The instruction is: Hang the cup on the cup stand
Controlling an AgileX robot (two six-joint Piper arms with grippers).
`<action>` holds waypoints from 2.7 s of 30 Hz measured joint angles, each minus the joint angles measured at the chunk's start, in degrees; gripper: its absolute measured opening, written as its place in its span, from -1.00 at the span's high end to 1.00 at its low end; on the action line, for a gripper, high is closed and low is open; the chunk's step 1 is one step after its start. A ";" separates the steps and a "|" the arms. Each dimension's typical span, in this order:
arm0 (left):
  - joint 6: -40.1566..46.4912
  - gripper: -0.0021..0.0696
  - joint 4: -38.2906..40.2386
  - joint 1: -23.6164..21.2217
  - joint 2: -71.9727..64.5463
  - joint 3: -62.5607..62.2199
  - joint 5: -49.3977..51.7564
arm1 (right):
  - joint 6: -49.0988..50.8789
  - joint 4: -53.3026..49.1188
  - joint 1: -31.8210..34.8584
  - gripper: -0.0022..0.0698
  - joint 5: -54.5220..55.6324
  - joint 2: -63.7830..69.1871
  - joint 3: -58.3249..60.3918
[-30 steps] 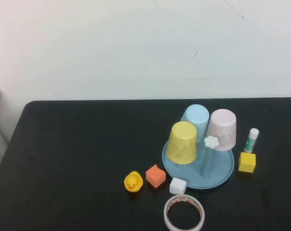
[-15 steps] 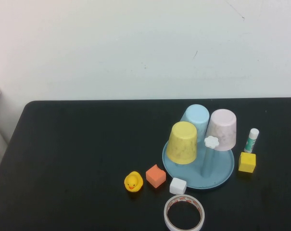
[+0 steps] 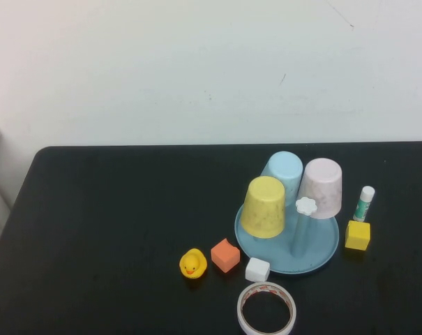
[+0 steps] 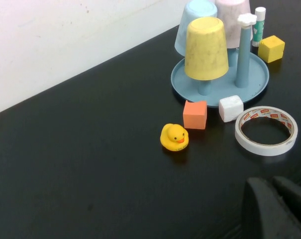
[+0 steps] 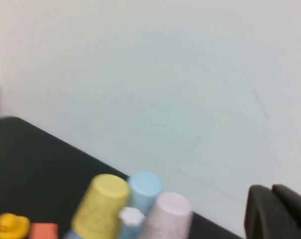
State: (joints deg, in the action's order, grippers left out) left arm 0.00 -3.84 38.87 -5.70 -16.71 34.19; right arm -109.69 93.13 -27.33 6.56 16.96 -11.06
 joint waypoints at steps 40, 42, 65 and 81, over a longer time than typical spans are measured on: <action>-1.53 0.95 0.00 0.00 0.09 0.00 -0.09 | 104.71 -97.44 28.05 0.94 -25.22 -17.66 12.37; -1.53 0.95 0.00 0.00 0.09 0.00 -0.09 | 104.71 -97.44 28.05 0.94 -25.22 -17.66 12.37; -0.75 0.95 -1.86 -6.81 0.36 6.87 -9.45 | 104.71 -97.44 28.05 0.94 -25.67 -17.66 12.27; -0.62 0.95 4.62 -40.58 6.32 16.52 -22.18 | 104.71 -97.44 28.05 0.94 -25.91 -17.66 12.19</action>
State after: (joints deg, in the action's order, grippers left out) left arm -0.62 0.78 -1.72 0.62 -0.19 12.01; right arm -4.97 -4.31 0.73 -19.35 -0.69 1.13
